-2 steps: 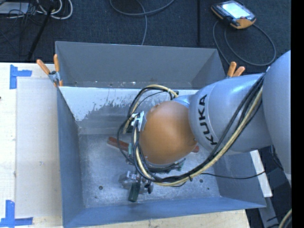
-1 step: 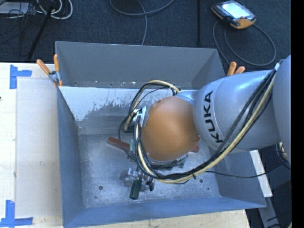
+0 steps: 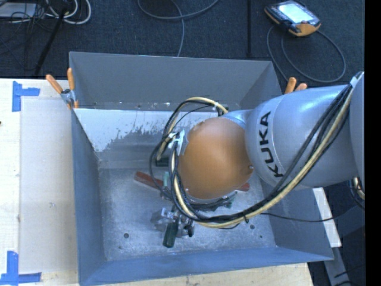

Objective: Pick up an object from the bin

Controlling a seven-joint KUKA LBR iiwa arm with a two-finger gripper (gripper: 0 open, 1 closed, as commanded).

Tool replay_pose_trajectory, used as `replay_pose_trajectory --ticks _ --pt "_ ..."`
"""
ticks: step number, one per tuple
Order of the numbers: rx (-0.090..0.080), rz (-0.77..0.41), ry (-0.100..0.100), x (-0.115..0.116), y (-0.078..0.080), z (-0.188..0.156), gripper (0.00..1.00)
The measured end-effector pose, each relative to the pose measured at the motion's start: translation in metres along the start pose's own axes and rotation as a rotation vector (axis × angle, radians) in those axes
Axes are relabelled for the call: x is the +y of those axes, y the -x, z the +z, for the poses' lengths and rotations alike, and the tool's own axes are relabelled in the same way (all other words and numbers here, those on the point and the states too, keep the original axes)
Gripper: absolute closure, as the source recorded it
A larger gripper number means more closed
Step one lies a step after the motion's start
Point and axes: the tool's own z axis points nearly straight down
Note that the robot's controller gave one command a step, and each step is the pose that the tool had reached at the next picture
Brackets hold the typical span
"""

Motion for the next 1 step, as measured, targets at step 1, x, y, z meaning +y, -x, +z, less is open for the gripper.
replay_pose_trajectory --ticks 1 --pt "0.001 0.001 0.001 0.0007 -0.0001 -0.0057 1.00"
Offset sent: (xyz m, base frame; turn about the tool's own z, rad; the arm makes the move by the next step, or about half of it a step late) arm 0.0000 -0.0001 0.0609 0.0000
